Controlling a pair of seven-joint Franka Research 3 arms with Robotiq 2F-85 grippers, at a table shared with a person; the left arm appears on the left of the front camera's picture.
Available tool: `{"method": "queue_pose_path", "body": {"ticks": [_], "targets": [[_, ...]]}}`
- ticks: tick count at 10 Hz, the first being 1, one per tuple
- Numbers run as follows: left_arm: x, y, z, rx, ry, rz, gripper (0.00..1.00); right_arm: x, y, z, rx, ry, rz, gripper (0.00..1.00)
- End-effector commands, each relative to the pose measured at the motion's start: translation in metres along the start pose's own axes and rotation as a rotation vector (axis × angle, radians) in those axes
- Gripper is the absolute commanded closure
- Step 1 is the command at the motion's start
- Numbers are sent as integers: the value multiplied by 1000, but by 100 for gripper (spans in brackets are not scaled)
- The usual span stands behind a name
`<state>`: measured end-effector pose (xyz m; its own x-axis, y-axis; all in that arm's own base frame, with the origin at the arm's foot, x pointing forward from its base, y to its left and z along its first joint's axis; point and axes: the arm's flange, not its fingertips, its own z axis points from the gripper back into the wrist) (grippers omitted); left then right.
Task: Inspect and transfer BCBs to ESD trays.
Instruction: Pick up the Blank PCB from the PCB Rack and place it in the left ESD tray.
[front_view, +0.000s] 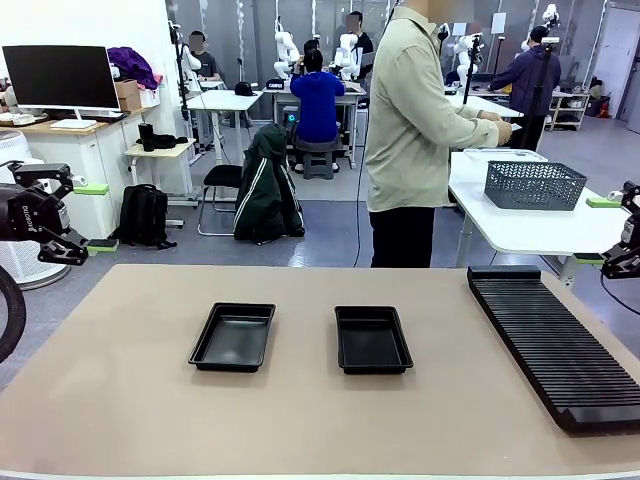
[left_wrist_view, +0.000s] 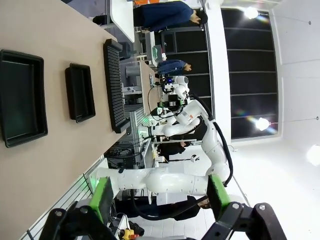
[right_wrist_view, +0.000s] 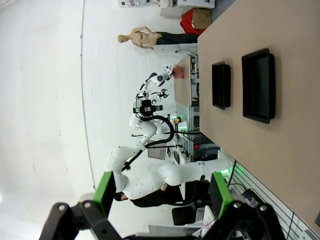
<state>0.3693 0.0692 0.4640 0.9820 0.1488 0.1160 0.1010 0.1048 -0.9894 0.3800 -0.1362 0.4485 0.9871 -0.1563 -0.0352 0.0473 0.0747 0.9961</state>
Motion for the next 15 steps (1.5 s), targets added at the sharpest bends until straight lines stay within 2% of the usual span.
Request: {"method": "queue_pose_path", "body": {"ticks": [1, 2, 15], "targets": [[-1, -4, -3, -1, -29, 24, 0, -5, 2, -3, -24, -15, 2, 0], [0, 0, 0, 0, 0, 0, 0, 0, 0, 0, 0, 0, 0, 0], [0, 0, 0, 0, 0, 0, 0, 0, 0, 0, 0, 0, 0, 0]]}}
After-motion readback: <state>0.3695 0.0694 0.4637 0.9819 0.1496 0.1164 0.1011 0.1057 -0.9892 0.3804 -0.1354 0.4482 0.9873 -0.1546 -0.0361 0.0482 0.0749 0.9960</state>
